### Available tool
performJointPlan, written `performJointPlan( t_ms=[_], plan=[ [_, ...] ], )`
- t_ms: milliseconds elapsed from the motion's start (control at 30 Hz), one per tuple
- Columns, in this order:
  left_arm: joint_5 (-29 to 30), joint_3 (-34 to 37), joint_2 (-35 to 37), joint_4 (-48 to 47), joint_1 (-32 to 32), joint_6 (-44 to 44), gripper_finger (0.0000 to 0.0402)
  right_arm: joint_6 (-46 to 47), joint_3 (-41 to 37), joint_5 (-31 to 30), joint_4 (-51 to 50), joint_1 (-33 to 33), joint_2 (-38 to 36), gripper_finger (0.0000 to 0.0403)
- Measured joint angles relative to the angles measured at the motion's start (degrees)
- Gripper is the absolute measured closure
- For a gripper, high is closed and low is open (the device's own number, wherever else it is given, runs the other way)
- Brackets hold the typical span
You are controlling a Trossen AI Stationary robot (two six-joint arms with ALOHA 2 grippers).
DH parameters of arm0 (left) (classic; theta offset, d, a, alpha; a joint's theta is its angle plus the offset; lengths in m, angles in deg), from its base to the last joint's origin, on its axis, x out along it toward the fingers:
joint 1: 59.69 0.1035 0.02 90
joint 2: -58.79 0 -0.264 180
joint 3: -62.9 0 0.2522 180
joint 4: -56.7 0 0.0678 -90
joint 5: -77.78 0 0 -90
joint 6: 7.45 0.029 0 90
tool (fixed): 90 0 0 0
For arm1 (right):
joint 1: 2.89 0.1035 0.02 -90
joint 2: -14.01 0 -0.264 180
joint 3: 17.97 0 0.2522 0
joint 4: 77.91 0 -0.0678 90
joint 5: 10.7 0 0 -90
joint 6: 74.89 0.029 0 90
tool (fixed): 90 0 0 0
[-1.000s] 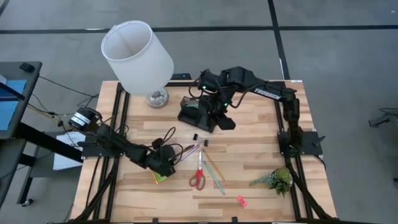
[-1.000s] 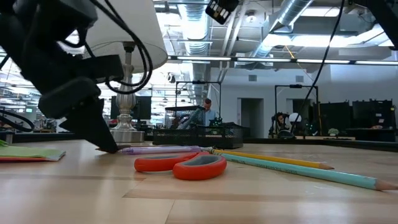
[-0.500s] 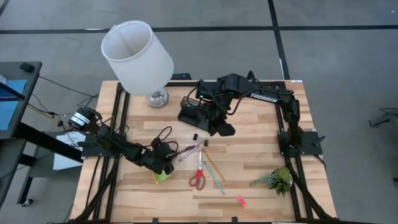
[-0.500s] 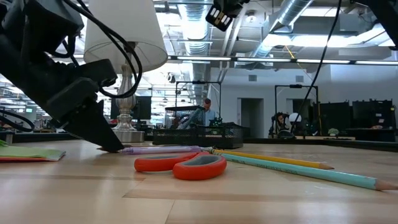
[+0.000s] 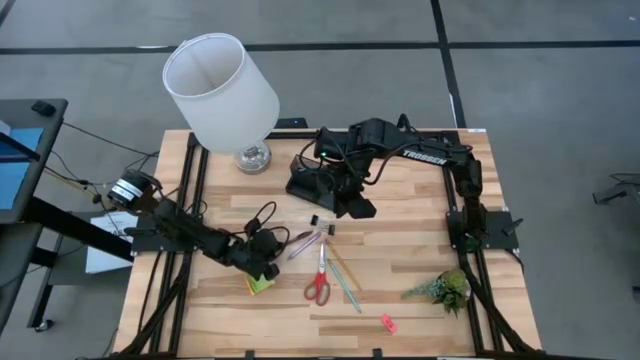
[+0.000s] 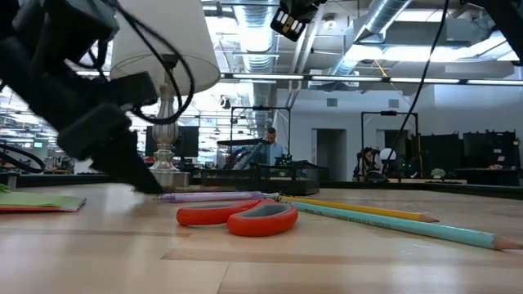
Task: Pick and place office supplies into organizer
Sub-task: Put the brown pen into the black desk organizer
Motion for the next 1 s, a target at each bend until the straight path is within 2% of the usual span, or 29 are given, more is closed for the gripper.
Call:
performJointPlan(
  t_ms=[167, 367, 500, 667, 767, 1000],
  plan=[
    [0.0, -6.2, 4.4, -12.0, 1.7, 5.1, 0.0387, 0.6, 0.0, -0.1, 0.2, 0.0, 0.0, 0.0333],
    [4.5, -18.3, 8.1, -38.8, 5.5, 11.7, 0.0387, 6.2, 0.0, -2.2, 2.0, 0.0, 0.0, 0.0333],
    [8.4, -27.6, 8.2, -50.9, 9.1, 24.3, 0.0388, 9.6, 0.0, -5.7, 1.0, 0.0, 0.0, 0.0333],
    [12.6, -35.8, 8.1, -56.5, 15.7, 39.5, 0.0388, 14.0, 0.0, -11.9, -4.2, 0.0, 0.0, 0.0333],
    [12.7, -37.7, 8.1, -58.7, 20.7, 46.2, 0.0388, 17.7, -0.2, -16.7, -3.8, 0.0, -0.5, 0.0333],
    [9.6, -37.7, 8.1, -58.2, 30.2, 62.0, 0.0388, 16.1, -0.1, -17.7, -2.9, -1.0, -4.3, 0.0333]
  ],
)
